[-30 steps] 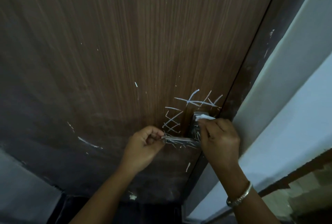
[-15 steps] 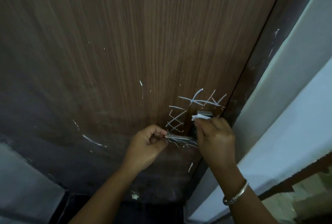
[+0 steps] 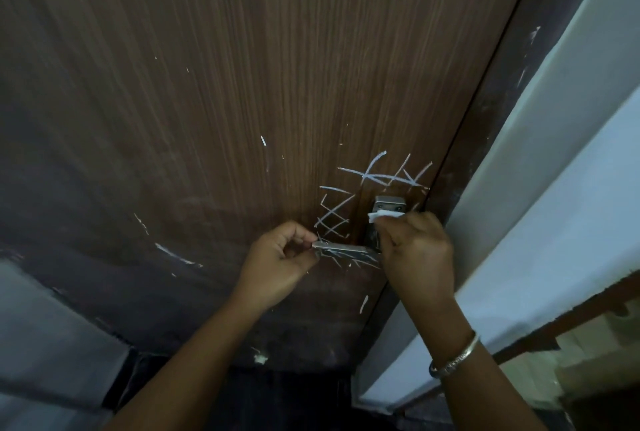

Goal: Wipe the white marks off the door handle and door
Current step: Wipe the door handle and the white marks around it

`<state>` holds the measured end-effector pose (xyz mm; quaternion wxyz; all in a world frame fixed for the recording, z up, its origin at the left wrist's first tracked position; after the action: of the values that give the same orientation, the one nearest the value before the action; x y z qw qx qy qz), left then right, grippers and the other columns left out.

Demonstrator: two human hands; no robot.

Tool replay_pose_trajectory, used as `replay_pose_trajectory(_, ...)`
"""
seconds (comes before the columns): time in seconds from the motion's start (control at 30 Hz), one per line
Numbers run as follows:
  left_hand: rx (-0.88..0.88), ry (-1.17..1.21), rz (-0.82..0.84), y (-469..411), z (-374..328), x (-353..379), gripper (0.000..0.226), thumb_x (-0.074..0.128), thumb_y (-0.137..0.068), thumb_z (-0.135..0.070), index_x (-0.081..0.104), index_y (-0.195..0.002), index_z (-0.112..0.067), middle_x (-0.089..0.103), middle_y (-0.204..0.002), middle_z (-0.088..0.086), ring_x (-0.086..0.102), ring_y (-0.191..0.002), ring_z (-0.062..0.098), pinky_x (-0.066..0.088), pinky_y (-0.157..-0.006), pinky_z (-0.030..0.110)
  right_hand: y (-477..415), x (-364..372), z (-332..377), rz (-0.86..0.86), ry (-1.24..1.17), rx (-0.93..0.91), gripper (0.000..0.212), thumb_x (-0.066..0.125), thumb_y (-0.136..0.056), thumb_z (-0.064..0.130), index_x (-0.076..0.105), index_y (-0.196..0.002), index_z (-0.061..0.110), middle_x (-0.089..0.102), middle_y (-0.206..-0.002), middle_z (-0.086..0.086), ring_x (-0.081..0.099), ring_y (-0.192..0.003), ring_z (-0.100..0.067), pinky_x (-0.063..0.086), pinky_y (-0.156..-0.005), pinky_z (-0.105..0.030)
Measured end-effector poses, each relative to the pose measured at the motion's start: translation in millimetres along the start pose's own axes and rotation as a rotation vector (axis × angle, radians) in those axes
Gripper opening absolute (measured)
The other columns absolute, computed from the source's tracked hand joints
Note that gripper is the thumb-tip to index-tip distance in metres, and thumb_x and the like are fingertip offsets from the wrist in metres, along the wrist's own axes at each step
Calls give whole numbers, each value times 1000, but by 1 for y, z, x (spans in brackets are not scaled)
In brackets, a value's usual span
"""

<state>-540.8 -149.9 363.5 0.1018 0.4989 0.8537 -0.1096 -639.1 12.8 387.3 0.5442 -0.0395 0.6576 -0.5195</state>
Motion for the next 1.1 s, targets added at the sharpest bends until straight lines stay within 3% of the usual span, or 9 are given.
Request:
replay_pose_trajectory(0.13, 14, -16, 4, 0, 2, 0, 18, 68, -76, -9, 65, -78, -27, 66, -75, -8, 57, -66, 1, 46, -60, 13, -1, -4, -2, 116, 25, 115, 14, 76, -64, -4, 70, -59, 8, 62, -56, -11, 56, -51, -27, 42, -48, -21)
replay_pose_trajectory(0.3, 14, 5, -17, 1, 3, 1, 21, 68, -76, -7, 65, -77, -28, 66, -75, -7, 59, -68, 9, 48, -64, 26, -8, 4, 22, 363, 56, 50, 10, 71, -68, 0, 73, -75, 7, 66, -70, -13, 62, -66, -31, 52, -63, -30)
replay_pose_trajectory(0.43, 2, 12, 16, 2, 3, -2, 22, 68, -77, -10, 67, -81, -31, 68, -79, -8, 63, -74, 18, 52, -68, 33, -9, -6, 6, 440, 107, 166, 13, 61, -81, 8, 73, -85, 12, 67, -82, -10, 61, -71, -25, 43, -60, -25)
replay_pose_trajectory(0.57, -4, 19, 3, 3, 3, -2, 24, 68, -77, -10, 66, -81, -33, 67, -77, -11, 61, -70, 13, 50, -66, 30, -14, -8, 4, 449, 142, 218, 18, 54, -87, 12, 71, -93, 14, 66, -90, -8, 60, -78, -23, 37, -63, -23)
replay_pose_trajectory(0.7, -6, 33, -3, 2, 4, -1, 27, 68, -76, -7, 66, -78, -34, 66, -75, -10, 59, -66, 5, 47, -63, 25, -12, -8, 5, 498, 126, 181, 20, 51, -89, 10, 69, -97, 15, 65, -95, -8, 61, -84, -24, 48, -70, -27)
replay_pose_trajectory(0.8, 0, 35, -1, 2, 4, -1, 27, 68, -76, -7, 66, -77, -33, 66, -72, -13, 58, -64, 1, 46, -62, 22, -8, -14, -12, 366, -13, 319, 21, 55, -86, 4, 71, -97, 12, 68, -94, -12, 64, -80, -29, 47, -70, -25)
replay_pose_trajectory(0.93, 14, 74, -10, 2, 4, 0, 30, 67, -77, -4, 65, -76, -33, 66, -69, -18, 58, -61, -2, 47, -59, 15, 11, -9, -7, 32, -450, 632, 20, 58, -88, 5, 66, -95, 23, 70, -90, 3, 65, -81, -15, 41, -65, -11)
replay_pose_trajectory(1.03, 23, 82, 4, 4, 3, -1, 27, 66, -77, -3, 65, -78, -30, 67, -69, -19, 58, -62, -5, 46, -59, 12, 30, 8, -3, -94, -803, 930, 29, 56, -91, 5, 61, -88, 34, 66, -92, 13, 63, -89, -11, 49, -78, -19)
replay_pose_trajectory(1.1, 30, 60, 14, 4, 1, -1, 25, 66, -77, -3, 64, -80, -28, 67, -69, -17, 58, -62, -4, 47, -59, 12, 39, 18, -3, -148, -987, 1132, 30, 54, -92, 6, 63, -90, 34, 67, -101, 7, 62, -97, -14, 51, -81, -23)
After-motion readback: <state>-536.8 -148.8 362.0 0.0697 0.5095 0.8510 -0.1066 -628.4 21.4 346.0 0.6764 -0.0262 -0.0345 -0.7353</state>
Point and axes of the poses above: each hand's wrist, its own y-axis away from the middle knuckle, its own x-axis out of the palm, z = x × y, the point moved 1 cm from there along -y, towards the middle knuckle
